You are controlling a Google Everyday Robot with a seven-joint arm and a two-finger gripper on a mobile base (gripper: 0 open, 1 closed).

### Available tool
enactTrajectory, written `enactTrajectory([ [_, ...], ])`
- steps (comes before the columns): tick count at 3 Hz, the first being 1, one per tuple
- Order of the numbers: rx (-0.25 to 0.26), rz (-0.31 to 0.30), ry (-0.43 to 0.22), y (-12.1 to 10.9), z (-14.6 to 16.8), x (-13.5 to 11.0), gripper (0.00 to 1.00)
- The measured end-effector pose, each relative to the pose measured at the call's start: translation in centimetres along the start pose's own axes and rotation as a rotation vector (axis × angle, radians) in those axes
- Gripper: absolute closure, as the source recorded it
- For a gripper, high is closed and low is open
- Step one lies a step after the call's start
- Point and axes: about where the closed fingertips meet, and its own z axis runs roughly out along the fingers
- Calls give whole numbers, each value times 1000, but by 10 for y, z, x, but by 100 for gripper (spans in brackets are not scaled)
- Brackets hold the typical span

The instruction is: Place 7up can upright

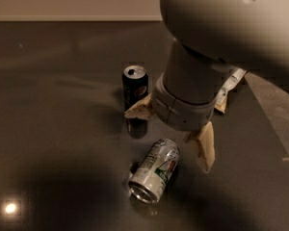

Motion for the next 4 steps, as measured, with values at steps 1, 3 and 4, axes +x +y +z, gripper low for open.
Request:
enactTrajectory([
  [1, -21, -93, 52, 9, 16, -7, 0],
  [3, -54, -188, 104, 12, 43, -10, 0],
  [4, -87, -188, 102, 10, 52, -8, 18],
])
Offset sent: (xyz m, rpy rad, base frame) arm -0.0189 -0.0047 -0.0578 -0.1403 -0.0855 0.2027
